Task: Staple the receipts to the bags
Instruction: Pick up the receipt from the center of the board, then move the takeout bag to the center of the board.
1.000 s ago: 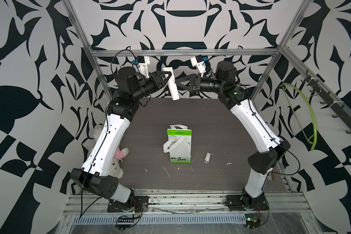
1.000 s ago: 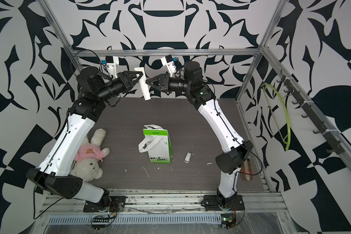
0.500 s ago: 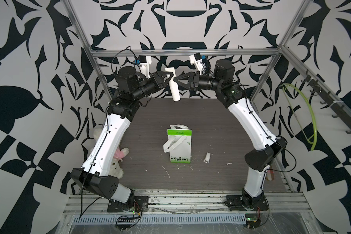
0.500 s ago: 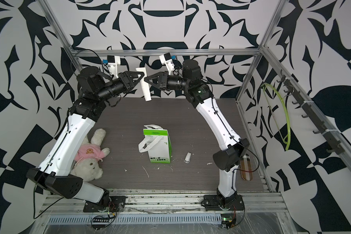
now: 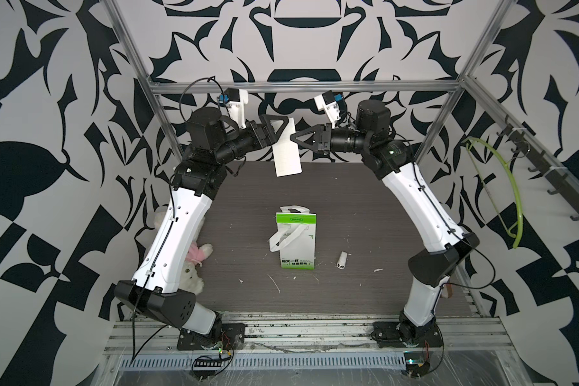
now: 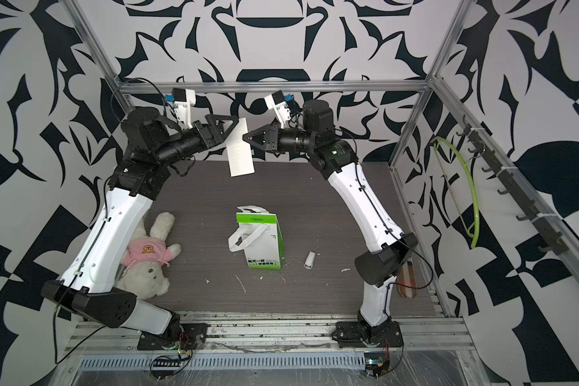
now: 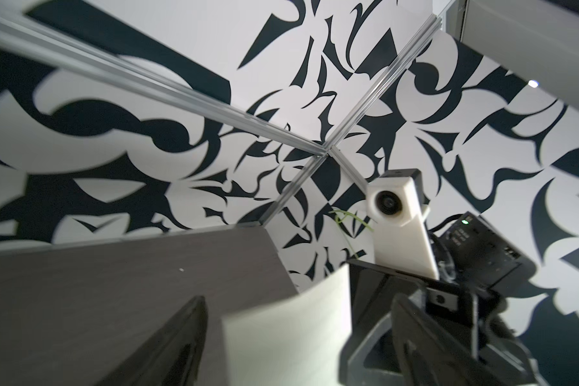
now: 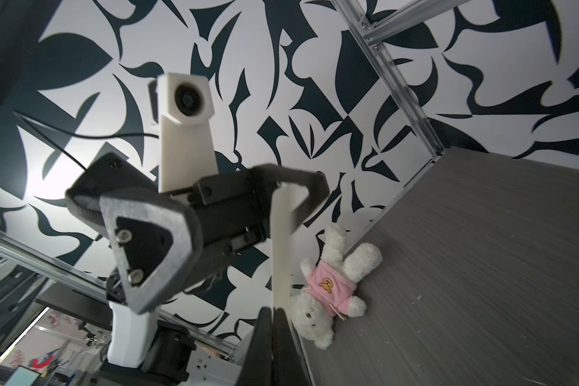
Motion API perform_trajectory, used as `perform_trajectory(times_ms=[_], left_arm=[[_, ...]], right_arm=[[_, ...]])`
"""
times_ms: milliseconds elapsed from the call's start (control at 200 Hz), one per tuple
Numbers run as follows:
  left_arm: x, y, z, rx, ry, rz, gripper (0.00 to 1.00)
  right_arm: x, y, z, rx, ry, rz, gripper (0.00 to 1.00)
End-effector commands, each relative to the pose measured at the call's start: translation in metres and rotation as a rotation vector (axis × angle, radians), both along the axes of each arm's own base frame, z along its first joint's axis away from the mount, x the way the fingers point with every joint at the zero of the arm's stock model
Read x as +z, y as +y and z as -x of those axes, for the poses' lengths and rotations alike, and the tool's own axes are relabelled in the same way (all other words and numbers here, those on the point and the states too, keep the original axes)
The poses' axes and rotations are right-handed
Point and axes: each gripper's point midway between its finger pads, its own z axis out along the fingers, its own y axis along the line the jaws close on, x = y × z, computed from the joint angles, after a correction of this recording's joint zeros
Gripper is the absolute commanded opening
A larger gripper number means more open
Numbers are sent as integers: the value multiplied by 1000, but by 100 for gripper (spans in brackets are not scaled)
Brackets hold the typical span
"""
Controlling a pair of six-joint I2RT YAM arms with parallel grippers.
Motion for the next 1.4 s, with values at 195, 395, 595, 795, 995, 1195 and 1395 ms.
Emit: perform_trajectory(times_ms=[195,395,595,795,995,1195,1395], left_arm=[[-20,20,27,-113,-198,-213,95],[-44,2,79,-370,-378,-320,87],[-72,7,118,-440,-445,-448,68],[-87,11,147,-467,-534,-485,63],[-118,7,155,-539,-525,-550,61],[-131,4,172,-635,-618,-594,54],[-145,3,195,-786,-623,-598,53]], right_arm=[[-18,-79,37,-25,-140,55,0],[-46,-105,68,77,-191,56,0],[-81,-113,92,158,-252,111,0],[-104,-115,94,163,-270,134,0],[-110,-120,80,136,-260,148,0],[-111,-119,74,132,-271,149,0],[-113,-119,67,117,-277,158,0]])
